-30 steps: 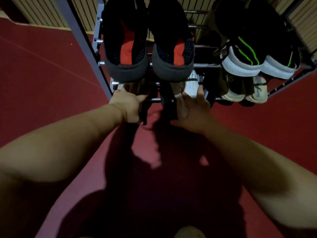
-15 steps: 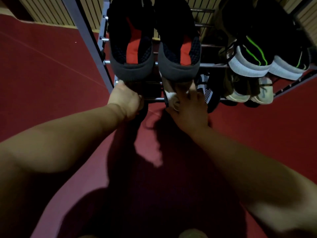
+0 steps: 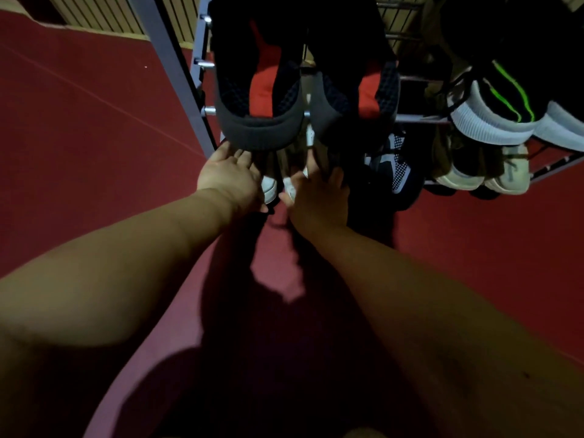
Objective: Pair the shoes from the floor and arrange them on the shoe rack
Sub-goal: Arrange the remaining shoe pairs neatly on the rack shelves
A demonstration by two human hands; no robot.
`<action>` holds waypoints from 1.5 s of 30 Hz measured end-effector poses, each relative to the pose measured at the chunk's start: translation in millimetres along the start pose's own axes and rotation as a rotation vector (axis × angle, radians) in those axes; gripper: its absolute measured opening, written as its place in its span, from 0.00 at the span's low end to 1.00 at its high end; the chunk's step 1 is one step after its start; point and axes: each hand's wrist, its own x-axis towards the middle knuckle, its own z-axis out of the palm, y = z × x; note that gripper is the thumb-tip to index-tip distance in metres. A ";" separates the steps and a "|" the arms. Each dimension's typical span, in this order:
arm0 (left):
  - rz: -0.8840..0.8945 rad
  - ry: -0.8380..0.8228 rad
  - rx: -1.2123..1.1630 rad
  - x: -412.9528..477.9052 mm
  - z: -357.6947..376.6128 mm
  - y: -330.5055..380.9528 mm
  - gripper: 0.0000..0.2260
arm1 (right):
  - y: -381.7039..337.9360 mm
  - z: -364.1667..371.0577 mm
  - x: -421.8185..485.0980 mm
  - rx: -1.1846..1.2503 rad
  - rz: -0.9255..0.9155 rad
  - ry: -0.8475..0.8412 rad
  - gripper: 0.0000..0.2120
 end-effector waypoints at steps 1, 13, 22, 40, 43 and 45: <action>-0.002 -0.012 0.001 0.7 -1.1 0.8 0.35 | 2.7 -2.1 1.9 -0.039 -0.006 -0.023 0.21; 0.007 -0.051 -0.022 3.0 -5.3 0.5 0.34 | -10.8 -19.5 11.2 -0.088 0.031 -0.130 0.25; -0.041 0.103 -0.197 4.2 -1.6 11.7 0.34 | 22.3 -23.6 8.2 0.025 -0.122 -0.192 0.41; 0.138 0.234 -0.563 32.5 -1.7 70.0 0.37 | 125.5 -25.8 -12.3 0.106 0.387 -0.109 0.22; 0.155 0.284 -0.590 40.3 5.8 69.0 0.40 | 125.1 -27.4 -23.7 0.028 0.254 -0.024 0.20; 0.173 0.331 -0.597 43.5 11.1 70.0 0.42 | 129.9 -32.3 -26.7 0.102 0.239 0.033 0.20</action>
